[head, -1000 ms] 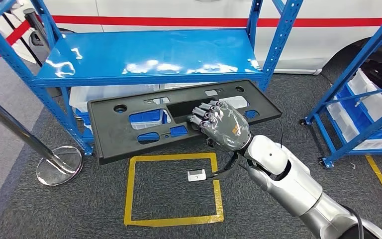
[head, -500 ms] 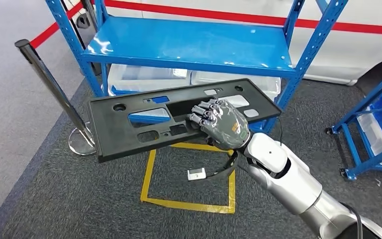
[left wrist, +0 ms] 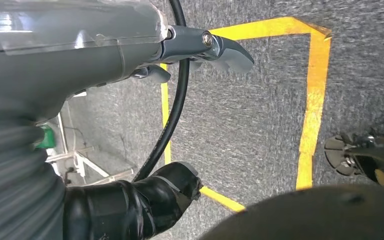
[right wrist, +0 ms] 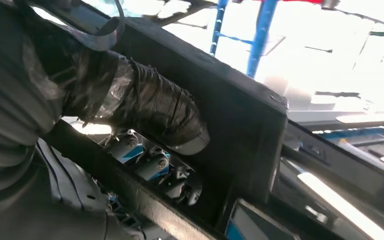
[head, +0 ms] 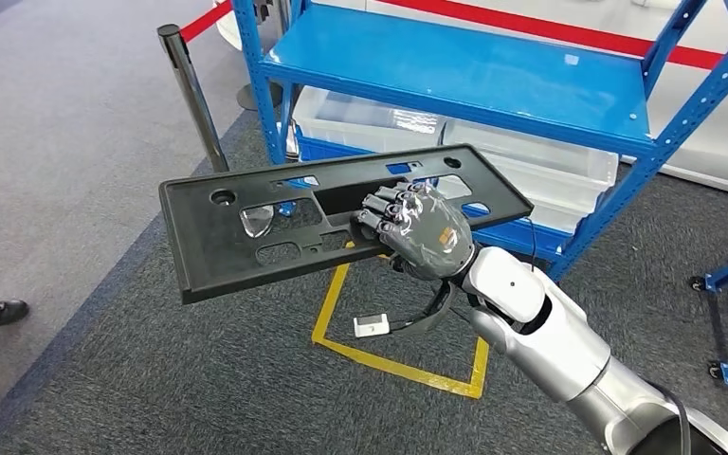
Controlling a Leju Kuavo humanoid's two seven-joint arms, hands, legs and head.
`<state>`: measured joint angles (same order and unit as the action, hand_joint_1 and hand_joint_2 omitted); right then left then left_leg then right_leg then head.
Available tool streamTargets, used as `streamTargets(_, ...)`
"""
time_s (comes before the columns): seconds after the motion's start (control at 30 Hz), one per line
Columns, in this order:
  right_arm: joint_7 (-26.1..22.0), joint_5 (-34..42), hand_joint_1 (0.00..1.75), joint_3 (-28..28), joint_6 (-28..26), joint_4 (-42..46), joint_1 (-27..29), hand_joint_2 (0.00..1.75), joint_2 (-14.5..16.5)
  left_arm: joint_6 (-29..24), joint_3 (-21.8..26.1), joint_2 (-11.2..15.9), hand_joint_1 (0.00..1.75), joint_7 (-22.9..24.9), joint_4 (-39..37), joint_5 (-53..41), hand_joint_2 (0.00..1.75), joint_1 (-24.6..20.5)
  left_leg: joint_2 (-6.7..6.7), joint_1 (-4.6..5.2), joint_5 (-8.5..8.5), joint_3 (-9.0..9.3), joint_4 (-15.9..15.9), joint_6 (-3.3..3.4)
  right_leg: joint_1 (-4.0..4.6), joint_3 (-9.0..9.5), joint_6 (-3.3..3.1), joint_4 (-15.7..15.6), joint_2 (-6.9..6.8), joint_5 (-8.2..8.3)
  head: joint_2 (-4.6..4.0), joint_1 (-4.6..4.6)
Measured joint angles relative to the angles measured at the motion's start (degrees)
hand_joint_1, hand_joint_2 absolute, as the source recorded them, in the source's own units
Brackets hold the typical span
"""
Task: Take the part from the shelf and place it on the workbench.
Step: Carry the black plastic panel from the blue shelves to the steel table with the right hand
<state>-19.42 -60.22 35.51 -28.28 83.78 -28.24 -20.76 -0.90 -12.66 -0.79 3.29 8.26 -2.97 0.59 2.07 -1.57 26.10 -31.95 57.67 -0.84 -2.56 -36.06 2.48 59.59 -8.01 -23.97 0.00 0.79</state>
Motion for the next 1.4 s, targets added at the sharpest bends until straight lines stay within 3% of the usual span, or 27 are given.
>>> streamTargets(0.07,0.0,0.0,1.75,0.1,0.1,-0.1,0.0,1.75,0.2,0.0,0.0,0.0,0.00,0.0,0.0,0.0,1.75,-0.1,-1.02,0.03,-1.35,-0.88,-0.5,1.55,-0.24,-1.24,0.08,3.6,3.55,-4.05,0.00,0.09)
streamTargets(0.1,0.0,0.0,1.75,0.1,0.1,-0.2,0.1,1.75,0.2,0.0,0.0,-0.1,0.00,0.0,0.0,0.0,1.75,-0.2,-1.56,0.22,-1.92,-1.56,-0.5,1.97,-0.10,-2.23,-0.14,7.0,5.67,-6.92,0.00,0.13)
streamTargets(0.17,0.0,0.0,1.75,0.1,0.2,-0.5,0.2,1.75,0.2,-0.1,0.0,-0.1,0.00,0.0,0.0,0.0,1.75,-0.2,-2.90,0.70,-3.02,-3.02,-0.5,2.46,0.52,-3.84,-0.62,13.7,7.59,-10.88,0.00,0.15)
streamTargets(0.2,0.0,0.0,1.75,0.1,0.2,-0.7,0.3,1.75,0.2,-0.1,0.0,-0.2,0.00,0.0,0.0,0.0,1.75,-0.1,-3.68,0.96,-3.56,-3.78,-0.3,2.54,0.84,-3.64,-0.92,15.0,7.86,-11.24,0.00,0.15)
streamTargets(0.23,0.0,0.0,1.75,0.2,0.2,-0.8,0.3,1.75,0.2,-0.1,0.0,-0.2,0.00,0.0,0.0,0.0,1.75,-0.1,-4.53,1.17,-4.08,-4.54,-0.2,2.54,1.15,-2.34,-1.31,14.2,8.03,-10.48,0.00,0.15)
streamTargets(0.27,0.0,0.0,1.75,0.2,0.3,-0.9,0.3,1.75,0.2,-0.2,0.0,-0.3,0.00,0.0,0.0,0.0,1.75,-0.1,-5.39,1.29,-4.56,-5.27,0.1,2.48,1.40,-0.01,-1.76,11.2,8.41,-9.03,0.00,0.15)
streamTargets(0.33,0.0,0.0,1.75,0.2,0.3,-1.0,0.2,1.75,0.2,-0.2,0.0,-0.5,0.00,0.0,0.0,0.0,1.75,-0.1,-6.94,1.41,-5.42,-6.61,0.6,2.20,1.69,4.88,-2.61,3.5,10.80,-7.26,0.00,0.11)
streamTargets(0.4,0.0,0.0,1.75,0.2,0.3,-1.2,0.2,1.75,0.3,-0.3,-0.1,-0.6,0.00,0.0,0.0,0.0,1.75,0.0,-8.23,1.43,-6.38,-7.40,0.7,1.74,1.86,6.72,-2.90,0.0,12.49,-7.02,0.00,0.15)
streamTargets(0.47,0.0,0.1,1.75,0.3,0.3,-1.2,0.1,1.75,0.5,-0.4,-0.2,-0.5,0.00,0.0,-0.1,0.0,1.75,0.3,-9.51,1.47,-7.51,-7.86,0.4,1.11,1.77,6.30,-3.02,-0.2,11.36,-6.27,0.00,0.21)
streamTargets(0.5,0.0,0.1,1.75,0.3,0.3,-1.3,0.0,1.75,0.7,-0.4,-0.2,-0.5,0.00,0.0,-0.1,0.0,1.75,0.4,-9.14,1.61,-7.38,-8.26,0.5,0.78,1.62,6.03,-3.28,-0.5,10.52,-5.83,0.00,0.15)
streamTargets(0.57,0.0,0.0,1.75,0.3,0.4,-1.3,-0.1,1.75,1.0,-0.4,-0.3,-0.5,0.00,-0.1,-0.2,0.0,1.75,0.4,-6.30,1.73,-4.21,-9.58,3.3,0.04,1.31,5.21,-4.12,-0.9,8.73,-4.67,0.00,-0.09)
streamTargets(0.6,0.0,0.0,1.75,0.3,0.4,-1.4,-0.2,1.75,1.0,-0.4,-0.3,-0.6,0.00,-0.1,-0.2,0.0,1.75,0.3,-4.42,1.60,-1.36,-10.49,6.4,-0.35,1.52,4.79,-4.39,-0.9,7.93,-4.18,0.00,-0.21)
streamTargets(0.67,0.1,0.0,1.75,0.3,0.4,-1.4,-0.2,1.75,1.0,-0.4,-0.4,-0.6,0.00,-0.1,-0.2,0.0,1.75,0.1,-2.73,1.04,3.01,-11.96,13.6,-1.04,1.83,3.61,-4.54,-0.7,6.19,-3.39,0.00,-0.29)
streamTargets(0.73,0.1,0.0,1.75,0.3,0.4,-1.6,-0.2,1.75,1.1,-0.5,-0.4,-0.7,0.00,-0.1,-0.2,0.0,1.75,0.1,-2.32,0.73,2.90,-10.96,16.2,-1.34,2.02,2.26,-4.46,-0.3,4.42,-2.75,0.00,-0.30)
streamTargets(0.8,0.0,0.0,1.75,0.4,0.5,-1.7,-0.4,1.75,1.2,-0.4,-0.4,-0.7,0.00,-0.1,-0.2,0.0,1.75,-0.1,-1.21,0.84,0.87,-6.04,11.3,-0.98,2.23,1.12,-4.34,0.1,2.82,-2.21,0.00,-0.31)
streamTargets(0.87,0.0,0.0,1.75,0.4,0.6,-1.8,-1.0,1.75,1.6,-0.2,-0.4,-0.7,0.00,0.0,-0.2,0.1,1.75,-0.3,1.07,1.48,1.10,-0.48,3.8,-0.01,2.41,0.55,-3.96,0.2,1.37,-1.63,0.00,-0.30)
streamTargets(0.93,-0.1,-0.1,1.75,0.5,0.7,-2.1,-1.7,1.75,2.4,-0.1,-0.4,-0.7,0.00,-0.1,-0.2,0.3,1.75,-0.4,1.78,2.27,1.57,1.24,0.0,1.08,2.24,0.45,-3.31,0.0,-0.05,-0.89,0.00,-0.28)
streamTargets(0.97,-0.1,-0.1,1.75,0.7,0.8,-2.4,-2.0,1.75,2.8,-0.1,-0.4,-0.7,0.00,-0.1,-0.2,0.5,1.75,-0.4,1.21,2.48,0.98,0.95,-0.5,1.66,2.09,0.47,-2.96,-0.3,-0.72,-0.47,0.00,-0.28)
streamTargets(1.0,-0.1,-0.1,1.75,0.8,1.0,-2.6,-2.3,1.75,3.3,0.0,-0.4,-0.8,0.00,-0.1,-0.2,0.6,1.75,-0.4,0.65,2.45,0.18,0.83,-1.2,2.15,1.94,0.43,-2.63,-0.3,-0.45,-0.48,0.00,-0.28)
streamTargets(1.07,-0.1,-0.2,1.75,1.2,1.1,-3.1,-2.8,1.75,3.9,0.1,-0.4,-0.9,0.00,-0.1,-0.2,0.8,1.75,-0.7,-0.44,2.12,-1.57,0.44,-2.4,3.08,1.75,-0.27,-2.17,1.5,2.73,-3.05,0.00,-0.25)
streamTargets(1.13,-0.2,-0.2,1.75,1.5,1.3,-3.5,-3.1,1.75,4.1,0.2,-0.4,-1.0,0.00,0.0,-0.2,1.1,1.75,-1.0,-1.60,1.92,-2.98,-0.79,-2.7,3.59,1.64,-1.97,-1.98,7.5,6.59,-8.29,-0.01,-0.20)
streamTargets(1.17,-0.2,-0.2,1.75,1.7,1.3,-3.7,-3.1,1.75,4.1,0.2,-0.4,-1.0,0.00,0.0,-0.2,1.2,1.75,-1.1,-2.28,1.91,-3.56,-1.67,-2.5,3.65,1.65,-2.75,-1.91,10.9,7.39,-10.30,-0.01,-0.17)
streamTargets(1.2,-0.2,-0.2,1.75,1.8,1.4,-3.9,-3.2,1.75,4.1,0.2,-0.4,-1.0,0.00,0.0,-0.2,1.3,1.75,-1.1,-3.07,1.86,-4.11,-2.62,-2.2,3.55,1.62,-2.96,-1.79,13.2,7.69,-11.13,-0.01,-0.19)
streamTargets(1.23,-0.2,-0.2,1.75,1.9,1.4,-4.0,-3.2,1.75,4.2,0.3,-0.4,-1.0,0.00,-0.1,-0.2,1.4,1.75,-1.1,-3.90,1.76,-4.58,-3.64,-1.9,3.40,1.54,-2.32,-1.64,13.8,7.81,-10.74,0.00,-0.19)
streamTargets(1.3,-0.1,-0.2,1.75,2.1,1.5,-4.2,-3.4,1.75,4.5,0.4,-0.4,-1.1,0.00,-0.6,-0.2,1.8,1.75,-1.0,-5.46,1.39,-5.32,-5.76,-0.7,2.85,1.13,1.57,-1.25,9.4,8.52,-8.02,0.00,-0.19)
streamTargets(1.37,0.1,-0.2,1.75,2.3,1.5,-4.3,-3.7,1.75,4.7,0.5,-0.3,-1.1,0.00,-1.6,-0.2,2.4,1.75,-1.0,-6.83,1.21,-5.87,-7.71,0.7,2.11,0.76,5.63,-1.04,3.3,11.06,-7.56,0.00,-0.21)
streamTargets(1.4,0.1,-0.1,1.75,2.5,1.6,-4.4,-3.8,1.75,4.8,0.6,-0.2,-1.0,0.00,-2.1,-0.2,2.6,1.75,-1.0,-7.53,1.24,-6.19,-8.42,1.3,1.72,0.67,6.51,-1.13,1.7,12.06,-8.12,0.00,-0.22)
